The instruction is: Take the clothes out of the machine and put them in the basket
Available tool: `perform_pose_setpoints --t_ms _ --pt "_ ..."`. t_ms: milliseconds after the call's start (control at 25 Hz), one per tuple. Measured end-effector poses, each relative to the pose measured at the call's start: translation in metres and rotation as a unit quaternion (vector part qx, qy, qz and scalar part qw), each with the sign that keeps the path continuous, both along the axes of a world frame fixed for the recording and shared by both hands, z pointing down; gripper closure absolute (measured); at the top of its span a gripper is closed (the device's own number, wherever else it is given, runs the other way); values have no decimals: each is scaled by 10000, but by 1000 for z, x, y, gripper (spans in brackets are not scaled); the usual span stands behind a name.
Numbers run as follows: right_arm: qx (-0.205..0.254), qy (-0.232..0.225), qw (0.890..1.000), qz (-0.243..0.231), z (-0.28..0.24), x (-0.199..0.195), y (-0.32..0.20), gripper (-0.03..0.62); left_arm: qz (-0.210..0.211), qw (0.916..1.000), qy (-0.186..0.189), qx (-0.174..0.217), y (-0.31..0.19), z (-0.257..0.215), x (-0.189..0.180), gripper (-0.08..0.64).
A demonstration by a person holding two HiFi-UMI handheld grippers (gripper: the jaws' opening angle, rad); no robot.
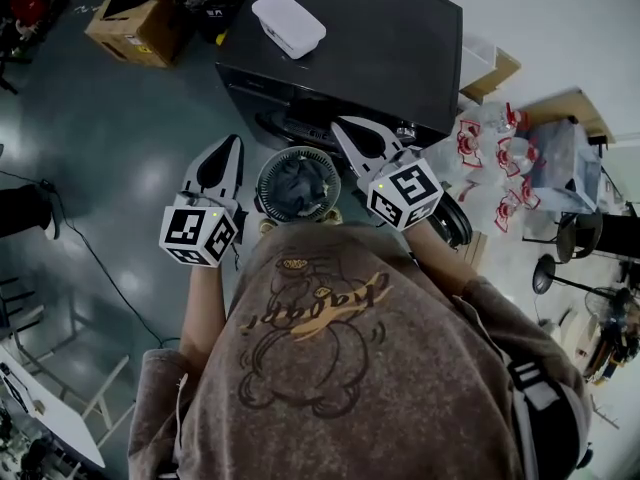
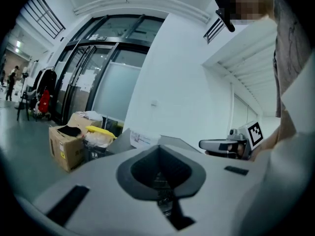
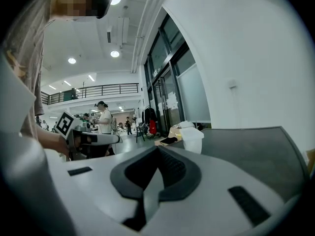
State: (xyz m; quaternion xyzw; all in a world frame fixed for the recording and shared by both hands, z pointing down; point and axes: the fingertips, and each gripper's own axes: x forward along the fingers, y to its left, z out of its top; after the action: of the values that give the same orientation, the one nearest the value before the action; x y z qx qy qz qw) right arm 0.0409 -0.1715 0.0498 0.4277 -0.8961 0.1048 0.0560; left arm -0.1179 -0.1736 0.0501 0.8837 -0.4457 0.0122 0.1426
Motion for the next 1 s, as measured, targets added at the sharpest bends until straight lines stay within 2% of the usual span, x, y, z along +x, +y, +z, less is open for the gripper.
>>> perform_pose_setpoints --t_ms 280,640,1000 --pt "11 93 9997 -226 0 -12 -5 598 -91 9998 145 -81 -8 0 0 554" --pt "-24 341 9985 -422 -2 -12 -11 598 -118 9998 86 -159 -4 7 3 554" --pt "-79 334 9975 -617 2 -17 -8 598 -239 9995 68 -196 9 9 0 554"
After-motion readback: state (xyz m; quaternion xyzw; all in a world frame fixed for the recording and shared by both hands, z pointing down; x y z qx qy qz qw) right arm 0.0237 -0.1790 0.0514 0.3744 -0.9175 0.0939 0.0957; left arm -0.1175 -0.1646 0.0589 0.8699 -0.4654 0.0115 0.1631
